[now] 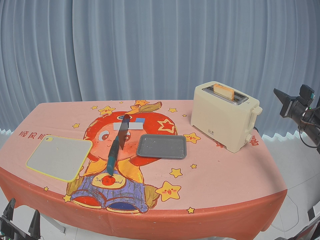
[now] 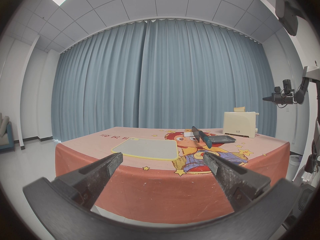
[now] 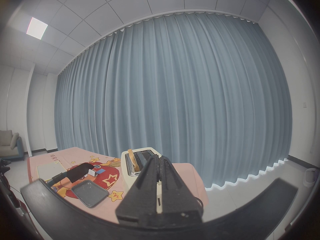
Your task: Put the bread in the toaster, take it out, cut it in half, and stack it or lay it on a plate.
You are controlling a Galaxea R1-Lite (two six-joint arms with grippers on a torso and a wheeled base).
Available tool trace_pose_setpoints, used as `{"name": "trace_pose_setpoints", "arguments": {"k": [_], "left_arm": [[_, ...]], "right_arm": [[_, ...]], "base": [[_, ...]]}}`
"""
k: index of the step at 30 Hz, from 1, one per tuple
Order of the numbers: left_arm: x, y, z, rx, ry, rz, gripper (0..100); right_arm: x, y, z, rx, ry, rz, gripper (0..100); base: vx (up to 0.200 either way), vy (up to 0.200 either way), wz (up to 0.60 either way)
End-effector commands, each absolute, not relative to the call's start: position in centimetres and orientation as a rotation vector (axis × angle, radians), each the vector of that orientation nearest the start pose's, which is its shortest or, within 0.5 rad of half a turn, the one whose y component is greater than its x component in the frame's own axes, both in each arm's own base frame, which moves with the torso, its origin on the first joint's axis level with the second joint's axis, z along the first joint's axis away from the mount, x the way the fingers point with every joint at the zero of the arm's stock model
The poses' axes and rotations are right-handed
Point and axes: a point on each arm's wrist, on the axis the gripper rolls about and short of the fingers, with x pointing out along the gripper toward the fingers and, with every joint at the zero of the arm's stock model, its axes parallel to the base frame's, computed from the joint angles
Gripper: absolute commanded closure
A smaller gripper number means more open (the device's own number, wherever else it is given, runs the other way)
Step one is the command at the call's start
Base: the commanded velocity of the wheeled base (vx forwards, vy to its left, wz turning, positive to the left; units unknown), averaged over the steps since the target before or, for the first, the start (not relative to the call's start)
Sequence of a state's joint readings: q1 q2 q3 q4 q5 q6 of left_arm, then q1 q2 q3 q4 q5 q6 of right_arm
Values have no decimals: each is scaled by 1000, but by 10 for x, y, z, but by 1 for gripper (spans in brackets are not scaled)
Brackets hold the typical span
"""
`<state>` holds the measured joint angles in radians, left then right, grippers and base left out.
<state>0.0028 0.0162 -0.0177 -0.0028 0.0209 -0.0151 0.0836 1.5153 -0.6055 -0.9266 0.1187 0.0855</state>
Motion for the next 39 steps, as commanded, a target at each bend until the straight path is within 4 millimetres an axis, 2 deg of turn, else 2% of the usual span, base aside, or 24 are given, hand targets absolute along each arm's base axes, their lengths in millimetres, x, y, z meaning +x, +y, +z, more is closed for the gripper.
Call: {"name": "trace_pose_setpoints", "arguments": {"k": [1, 16, 30, 39], "left_arm": [[-22, 0, 76, -15, 7, 25, 0], [-22, 0, 76, -15, 7, 25, 0], [-22, 0, 76, -15, 7, 25, 0], [-22, 0, 76, -15, 7, 25, 0]], "right_arm": [[250, 24, 208, 85, -2, 204, 100], [253, 24, 206, 99, 6, 213, 100], [271, 24, 187, 102, 75, 204, 100], [278, 24, 187, 119, 65, 207, 100]], "base": [[0, 0, 0], [0, 0, 0], [0, 0, 0], [0, 0, 0]]}}
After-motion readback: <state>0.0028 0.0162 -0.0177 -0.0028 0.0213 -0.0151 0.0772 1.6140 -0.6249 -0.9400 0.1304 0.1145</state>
